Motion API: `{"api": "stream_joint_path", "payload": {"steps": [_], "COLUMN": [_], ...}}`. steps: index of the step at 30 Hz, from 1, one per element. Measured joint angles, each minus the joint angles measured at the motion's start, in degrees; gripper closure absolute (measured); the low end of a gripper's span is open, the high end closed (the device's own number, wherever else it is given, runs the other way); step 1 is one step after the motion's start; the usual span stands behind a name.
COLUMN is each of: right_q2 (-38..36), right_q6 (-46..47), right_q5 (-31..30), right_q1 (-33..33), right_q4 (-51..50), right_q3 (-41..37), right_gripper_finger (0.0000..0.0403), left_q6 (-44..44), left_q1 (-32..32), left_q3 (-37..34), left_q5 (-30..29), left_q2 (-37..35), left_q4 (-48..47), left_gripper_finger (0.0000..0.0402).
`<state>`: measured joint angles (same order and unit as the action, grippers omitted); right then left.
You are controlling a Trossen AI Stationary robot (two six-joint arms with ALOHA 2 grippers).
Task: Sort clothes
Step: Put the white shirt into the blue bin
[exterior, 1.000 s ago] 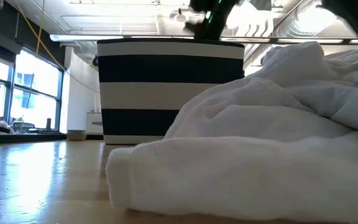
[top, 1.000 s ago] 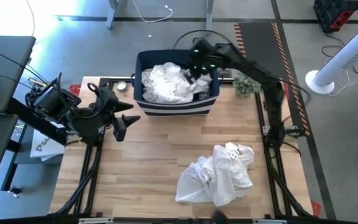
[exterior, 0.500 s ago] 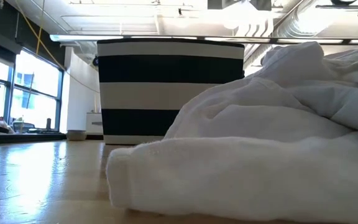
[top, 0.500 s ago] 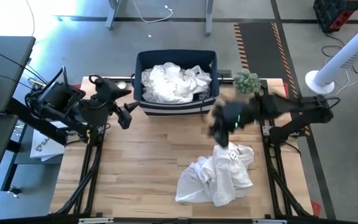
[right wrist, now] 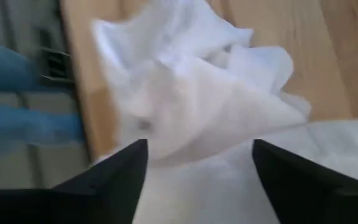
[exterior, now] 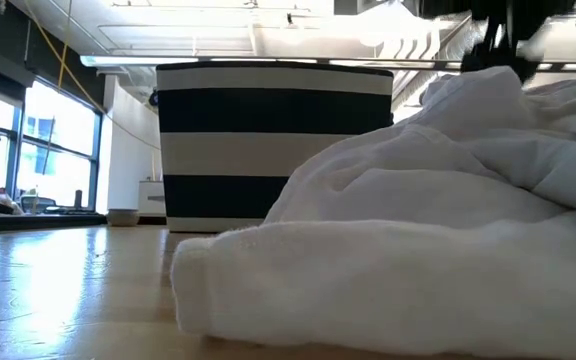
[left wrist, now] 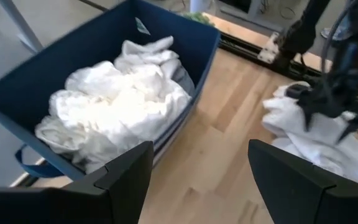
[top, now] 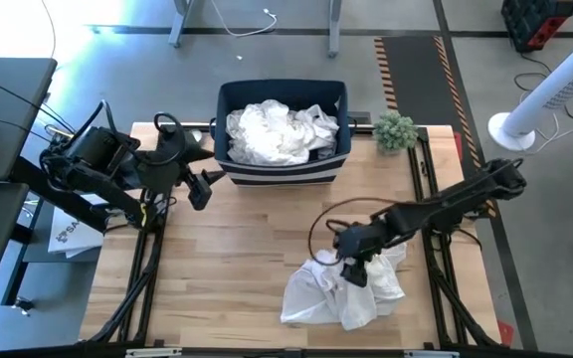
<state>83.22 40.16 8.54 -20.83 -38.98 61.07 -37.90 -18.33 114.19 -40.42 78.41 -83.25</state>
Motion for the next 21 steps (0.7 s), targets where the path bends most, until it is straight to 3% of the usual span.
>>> {"api": "stream_joint_path", "payload": {"steps": [4, 9, 12, 18, 21], "right_q2": [4.88, 14.26, 16.07, 19.17, 16.30], "right_q6": [-6.00, -10.06, -8.94, -5.23, -7.28], "right_q5": [-2.39, -2.84, -2.97, 0.01, -2.62], "right_q1": [-1.14, -2.15, -1.84, 2.65, 5.91], "right_q4": [2.42, 6.60, 6.77, 6.23, 3.98], "right_q3": [-5.73, -11.61, -11.55, -7.53, -4.05], "right_gripper_finger": [0.0087, 0.0102, 0.0154, 0.0350, 0.0352], "left_q6": [-0.92, -3.03, -4.64, -5.97, -6.00], "left_q1": [0.01, 0.01, 0.01, 0.01, 0.01], "left_q3": [0.00, 0.00, 0.00, -0.02, -0.02], "left_q5": [1.92, 2.38, 2.37, 1.45, 0.73], "left_q2": [0.00, 0.00, 0.00, 0.00, 0.00], "left_q4": [-0.68, -2.38, -3.47, -4.00, -3.90], "left_gripper_finger": [0.0143, 0.0143, 0.0143, 0.0143, 0.0143]}}
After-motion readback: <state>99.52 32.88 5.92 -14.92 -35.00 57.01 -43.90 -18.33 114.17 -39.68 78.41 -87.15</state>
